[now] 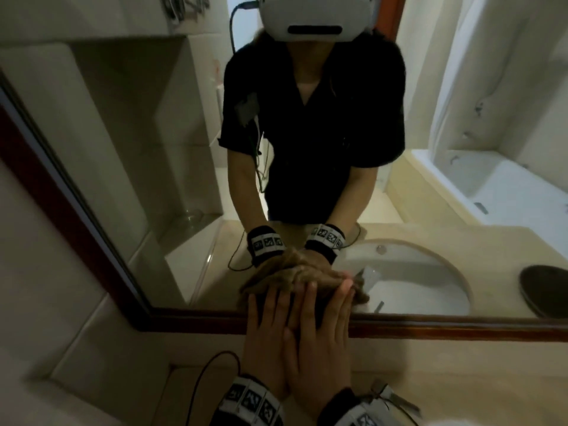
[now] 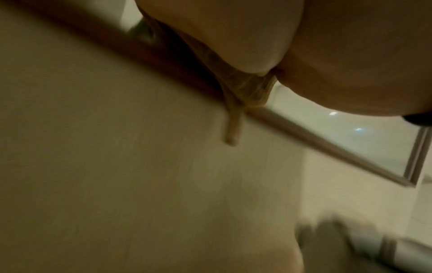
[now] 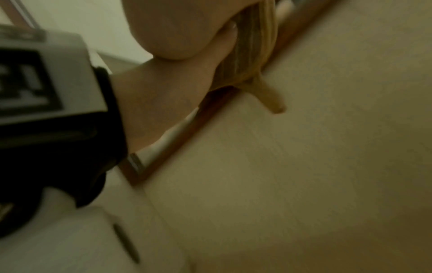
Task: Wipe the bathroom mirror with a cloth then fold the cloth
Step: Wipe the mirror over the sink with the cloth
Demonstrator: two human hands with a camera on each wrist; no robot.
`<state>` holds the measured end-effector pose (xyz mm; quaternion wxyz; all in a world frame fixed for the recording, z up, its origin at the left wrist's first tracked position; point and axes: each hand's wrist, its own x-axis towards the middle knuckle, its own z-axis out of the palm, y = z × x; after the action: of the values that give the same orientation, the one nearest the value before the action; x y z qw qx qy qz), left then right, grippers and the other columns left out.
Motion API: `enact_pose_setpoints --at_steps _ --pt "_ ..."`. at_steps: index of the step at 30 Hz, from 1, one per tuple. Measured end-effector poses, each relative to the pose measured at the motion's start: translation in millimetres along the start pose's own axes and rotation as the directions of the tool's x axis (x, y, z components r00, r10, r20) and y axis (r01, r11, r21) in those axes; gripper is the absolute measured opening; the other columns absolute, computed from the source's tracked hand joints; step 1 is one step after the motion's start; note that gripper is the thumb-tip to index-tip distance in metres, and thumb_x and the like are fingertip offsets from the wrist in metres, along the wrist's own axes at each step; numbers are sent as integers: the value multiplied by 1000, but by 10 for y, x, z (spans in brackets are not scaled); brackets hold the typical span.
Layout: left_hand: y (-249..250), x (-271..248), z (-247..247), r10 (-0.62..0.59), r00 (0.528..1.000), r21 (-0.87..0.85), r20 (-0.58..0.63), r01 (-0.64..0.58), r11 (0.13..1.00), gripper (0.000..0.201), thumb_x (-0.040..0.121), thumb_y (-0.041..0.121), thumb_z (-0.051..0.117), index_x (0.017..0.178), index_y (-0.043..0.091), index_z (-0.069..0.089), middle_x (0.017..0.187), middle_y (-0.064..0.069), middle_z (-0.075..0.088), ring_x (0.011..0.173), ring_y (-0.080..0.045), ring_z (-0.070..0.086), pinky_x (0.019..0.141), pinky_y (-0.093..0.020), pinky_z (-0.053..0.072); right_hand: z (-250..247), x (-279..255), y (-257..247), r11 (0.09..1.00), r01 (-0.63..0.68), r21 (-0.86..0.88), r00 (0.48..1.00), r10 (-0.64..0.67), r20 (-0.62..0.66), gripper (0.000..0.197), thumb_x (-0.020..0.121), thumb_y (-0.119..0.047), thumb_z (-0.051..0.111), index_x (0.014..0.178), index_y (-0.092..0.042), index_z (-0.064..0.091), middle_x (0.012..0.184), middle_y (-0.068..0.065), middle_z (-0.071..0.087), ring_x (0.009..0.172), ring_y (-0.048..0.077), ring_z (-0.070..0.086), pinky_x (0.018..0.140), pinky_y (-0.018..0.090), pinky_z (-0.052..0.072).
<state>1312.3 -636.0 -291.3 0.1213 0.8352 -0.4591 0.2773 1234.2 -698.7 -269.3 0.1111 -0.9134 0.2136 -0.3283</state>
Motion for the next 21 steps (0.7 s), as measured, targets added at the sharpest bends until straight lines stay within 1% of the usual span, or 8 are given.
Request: enact_pose_setpoints --at_steps 3,6,7,9,12,16,18,21 --pt "-43 664 -596 3 991 53 -137 4 999 93 84 47 36 156 11 -11 157 -20 10 146 -33 2 118 -55 -8 -573 610 -183 995 93 26 983 -87 -164 67 94 -38 36 149 -4 20 153 36 -2 143 50 -1 118 53 5" --pt "-20 1386 -1358 -35 953 37 -302 49 998 82 92 47 35 157 15 -3 163 -13 1 151 -28 -8 121 -49 -10 -1324 1309 -359 981 194 10 939 -183 -290 69 92 -34 45 150 -3 23 154 34 -5 143 49 -6 118 55 1" --pt "-5 1587 -1618 -43 937 18 -347 53 998 79 94 48 37 157 16 3 164 -11 3 152 -27 -3 121 -47 -6 -1574 1516 -417 975 223 2 917 -209 -340 68 93 -34 45 150 -3 25 154 34 -3 143 49 -5 118 55 2" --pt "-8 1876 -2076 -48 893 -39 -447 34 999 66 98 43 39 156 16 21 163 -9 18 150 -25 17 120 -46 15 -2006 1841 -507 963 268 -9 877 -248 -413 63 96 -36 39 150 -5 27 156 31 1 144 48 -3 117 56 6" --pt "-90 2075 -2511 -9 817 -114 -576 -70 991 47 99 26 47 142 8 49 149 -15 46 131 -31 49 100 -47 45 -2371 2080 -533 949 292 -117 860 -315 -402 61 97 -35 37 152 -11 25 158 24 2 145 45 -3 116 58 12" --pt "-172 2131 -2720 23 825 -110 -564 -103 989 46 98 23 39 136 2 55 136 -20 54 116 -34 57 89 -45 52 -2470 2103 -436 920 282 -273 874 -364 -323 72 90 -33 50 153 -15 20 160 20 0 146 42 -4 117 55 12" --pt "-180 2157 -2718 54 826 -119 -561 -145 982 48 98 24 40 137 -1 52 139 -23 51 121 -35 54 97 -43 51 -2488 2103 -426 910 291 -295 873 -379 -307 74 89 -33 51 153 -15 19 160 20 0 146 41 -5 118 53 8" --pt "-162 2222 -2679 170 832 -11 -529 -207 978 51 100 22 42 144 -4 42 151 -25 36 140 -33 37 115 -41 36 -2539 2121 -416 895 309 -321 864 -405 -298 73 91 -34 50 153 -15 19 160 19 -1 146 39 -8 119 50 2"
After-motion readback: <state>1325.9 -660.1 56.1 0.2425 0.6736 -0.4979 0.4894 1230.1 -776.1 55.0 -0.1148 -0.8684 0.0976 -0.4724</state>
